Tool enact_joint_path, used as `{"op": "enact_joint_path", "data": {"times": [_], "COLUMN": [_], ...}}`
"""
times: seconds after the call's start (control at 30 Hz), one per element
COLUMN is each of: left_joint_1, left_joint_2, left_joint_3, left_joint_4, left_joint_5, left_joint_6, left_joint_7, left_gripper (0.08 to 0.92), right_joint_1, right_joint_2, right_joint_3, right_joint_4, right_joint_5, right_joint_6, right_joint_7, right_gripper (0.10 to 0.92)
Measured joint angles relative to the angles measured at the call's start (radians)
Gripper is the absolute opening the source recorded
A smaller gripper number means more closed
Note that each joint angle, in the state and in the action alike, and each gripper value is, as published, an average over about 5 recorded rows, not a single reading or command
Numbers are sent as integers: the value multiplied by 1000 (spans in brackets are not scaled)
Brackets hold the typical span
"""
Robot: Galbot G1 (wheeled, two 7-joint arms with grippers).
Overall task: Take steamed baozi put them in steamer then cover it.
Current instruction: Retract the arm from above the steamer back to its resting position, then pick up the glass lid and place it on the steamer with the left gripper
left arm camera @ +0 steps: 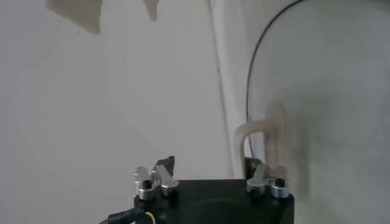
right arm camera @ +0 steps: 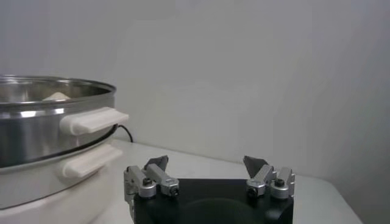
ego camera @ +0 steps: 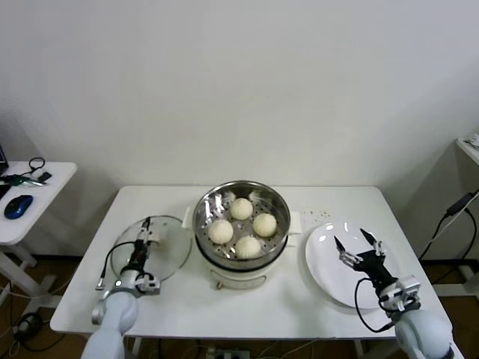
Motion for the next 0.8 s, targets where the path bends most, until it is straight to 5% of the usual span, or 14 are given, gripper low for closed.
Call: {"op": "enact_joint_path", "data": {"times": [0.57, 0.8], "left_joint_1": [3, 30], "left_joint_2": [4, 21], "left_joint_3": [-1, -2], "left_joint_4": [6, -37], "left_joint_5": [-51, -95], "left_joint_6": [-23, -20], "left_joint_7": [-1, -3], "left_gripper": [196, 145], "right_joint_1": [18, 19], "right_joint_2": [15, 11], "right_joint_3": [-9, -10], "right_joint_4": [-19, -20], "right_joint_5": [-25, -27], "right_joint_6": [11, 13], "right_joint_7": [-4, -4], "right_gripper": [823, 823]}}
